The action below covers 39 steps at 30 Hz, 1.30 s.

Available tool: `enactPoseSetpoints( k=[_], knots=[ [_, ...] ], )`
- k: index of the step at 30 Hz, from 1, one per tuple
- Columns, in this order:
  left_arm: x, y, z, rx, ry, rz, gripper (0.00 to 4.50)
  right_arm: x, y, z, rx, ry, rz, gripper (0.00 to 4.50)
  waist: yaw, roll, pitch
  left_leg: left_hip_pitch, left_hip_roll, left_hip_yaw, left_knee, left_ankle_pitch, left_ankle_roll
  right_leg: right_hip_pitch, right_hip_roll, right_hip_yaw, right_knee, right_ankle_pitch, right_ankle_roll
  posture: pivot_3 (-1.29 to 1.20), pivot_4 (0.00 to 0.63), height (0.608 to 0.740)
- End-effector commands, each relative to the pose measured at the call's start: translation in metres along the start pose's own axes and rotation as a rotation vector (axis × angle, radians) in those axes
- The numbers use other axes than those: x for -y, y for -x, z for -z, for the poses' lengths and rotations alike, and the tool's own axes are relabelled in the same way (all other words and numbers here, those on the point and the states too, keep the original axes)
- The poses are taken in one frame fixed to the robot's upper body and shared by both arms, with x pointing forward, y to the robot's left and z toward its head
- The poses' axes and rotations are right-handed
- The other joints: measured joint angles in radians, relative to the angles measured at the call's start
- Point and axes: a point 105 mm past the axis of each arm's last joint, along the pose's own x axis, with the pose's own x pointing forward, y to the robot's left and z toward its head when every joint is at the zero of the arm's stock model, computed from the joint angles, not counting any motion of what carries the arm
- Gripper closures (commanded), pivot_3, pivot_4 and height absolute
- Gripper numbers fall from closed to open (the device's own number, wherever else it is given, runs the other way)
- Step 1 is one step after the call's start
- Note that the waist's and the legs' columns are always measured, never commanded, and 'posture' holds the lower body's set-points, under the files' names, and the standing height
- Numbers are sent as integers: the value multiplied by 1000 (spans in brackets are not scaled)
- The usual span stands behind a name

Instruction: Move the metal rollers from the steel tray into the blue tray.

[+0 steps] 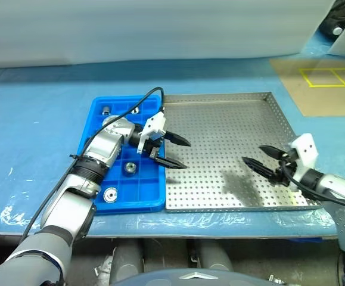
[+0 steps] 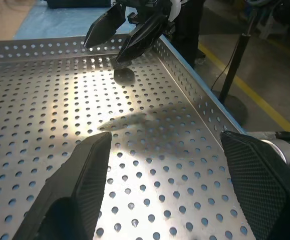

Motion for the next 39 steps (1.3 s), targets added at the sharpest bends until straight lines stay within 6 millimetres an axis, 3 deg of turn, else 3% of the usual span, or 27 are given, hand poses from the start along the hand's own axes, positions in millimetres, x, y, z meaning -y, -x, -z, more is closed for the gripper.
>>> enactPoseSetpoints(
  k=[1, 8, 15, 20, 31, 36, 39],
  knots=[
    [-1, -4, -2, -5, -42, 24, 813, 15, 15, -13, 45, 44, 89, 813, -8, 0, 0, 0, 0, 0, 0, 0, 0, 1, 0, 0, -1, 0, 0, -511, 150, 740],
    [3, -10, 1, 16, -38, 28, 813, 36, 21, 8, -23, 31, 154, 813, -18, 1, 0, -2, 0, 0, 1, -5, 8, 5, -1, -1, -12, 3, 2, -481, 150, 740],
    [10, -3, 8, 4, -16, 5, 813, 66, 23, 41, -88, -49, 245, 813, -16, 1, 0, -4, 0, 0, 1, -5, 14, 5, -2, -2, -15, 3, 2, -439, 150, 740],
    [13, 0, 10, 0, -4, -22, 813, 62, 16, 67, -167, -57, 204, 813, -15, 1, -1, -1, 0, 1, 2, -7, 11, 8, -2, -2, -15, 3, 2, -412, 150, 740],
    [13, 3, 12, -11, -1, -46, 813, 55, 15, 79, -212, -64, 167, 813, -10, 1, -1, -1, 0, 1, 3, -7, 12, 10, -3, -2, -15, 3, 2, -398, 150, 740],
    [13, 4, 12, -13, -1, -49, 813, 44, 23, 95, -278, -64, 123, 813, 3, 1, -1, -1, 0, 1, 2, -8, 12, 11, -3, -3, -17, 3, 2, -397, 150, 740],
    [12, 5, 13, -18, -2, -54, 813, 45, 23, 95, -266, -71, 127, 1394, 9, 1, -1, -1, 0, 1, 2, -8, 12, 11, -3, -3, -18, 3, 2, -396, 150, 740]
  ],
)
